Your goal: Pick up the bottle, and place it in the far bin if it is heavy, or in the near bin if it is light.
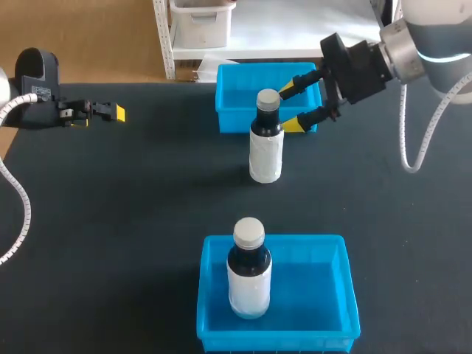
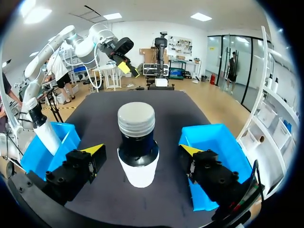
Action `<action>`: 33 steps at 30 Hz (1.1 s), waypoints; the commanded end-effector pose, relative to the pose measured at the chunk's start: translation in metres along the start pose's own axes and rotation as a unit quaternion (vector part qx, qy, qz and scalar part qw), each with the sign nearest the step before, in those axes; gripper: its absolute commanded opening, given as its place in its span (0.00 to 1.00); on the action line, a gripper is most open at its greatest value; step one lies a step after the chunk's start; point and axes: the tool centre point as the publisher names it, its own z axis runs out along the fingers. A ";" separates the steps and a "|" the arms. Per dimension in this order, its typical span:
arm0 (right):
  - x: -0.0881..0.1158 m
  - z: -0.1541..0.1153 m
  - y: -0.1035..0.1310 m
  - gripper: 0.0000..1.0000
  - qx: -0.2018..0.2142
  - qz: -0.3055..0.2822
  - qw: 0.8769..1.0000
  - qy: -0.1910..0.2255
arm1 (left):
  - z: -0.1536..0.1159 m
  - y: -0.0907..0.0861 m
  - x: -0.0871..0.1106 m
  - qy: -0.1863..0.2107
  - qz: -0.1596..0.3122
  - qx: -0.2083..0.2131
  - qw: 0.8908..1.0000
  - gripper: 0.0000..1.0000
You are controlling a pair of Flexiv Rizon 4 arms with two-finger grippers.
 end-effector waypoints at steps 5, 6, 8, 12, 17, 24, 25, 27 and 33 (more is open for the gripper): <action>-0.005 0.011 -0.001 1.00 -0.008 0.001 1.000 -0.004 | 0.000 0.000 0.000 0.000 0.000 0.000 1.000 1.00; -0.005 0.012 -0.001 1.00 -0.008 0.001 1.000 -0.005 | 0.000 0.000 0.000 0.000 0.000 0.000 1.000 1.00; -0.007 0.016 -0.001 1.00 -0.009 0.002 1.000 -0.007 | 0.000 0.000 0.000 0.000 0.000 0.000 1.000 1.00; -0.009 0.021 -0.001 1.00 -0.010 0.004 1.000 -0.010 | 0.000 0.000 0.000 0.000 0.000 0.000 1.000 1.00; -0.011 0.025 0.001 1.00 -0.016 0.004 1.000 -0.013 | 0.000 0.000 0.000 0.000 0.000 0.000 1.000 1.00; -0.014 0.031 0.004 1.00 -0.024 0.002 1.000 -0.016 | 0.000 0.000 0.000 0.000 0.000 0.000 1.000 1.00; -0.015 0.032 0.005 1.00 -0.025 0.002 1.000 -0.017 | 0.000 0.000 0.000 0.000 0.000 0.000 1.000 1.00; -0.015 0.032 0.005 1.00 -0.026 0.003 0.999 -0.018 | 0.000 0.000 0.000 0.000 0.000 0.000 1.000 1.00; -0.014 0.035 0.006 1.00 -0.028 0.005 0.999 -0.020 | 0.000 0.000 0.000 0.000 0.000 0.000 1.000 1.00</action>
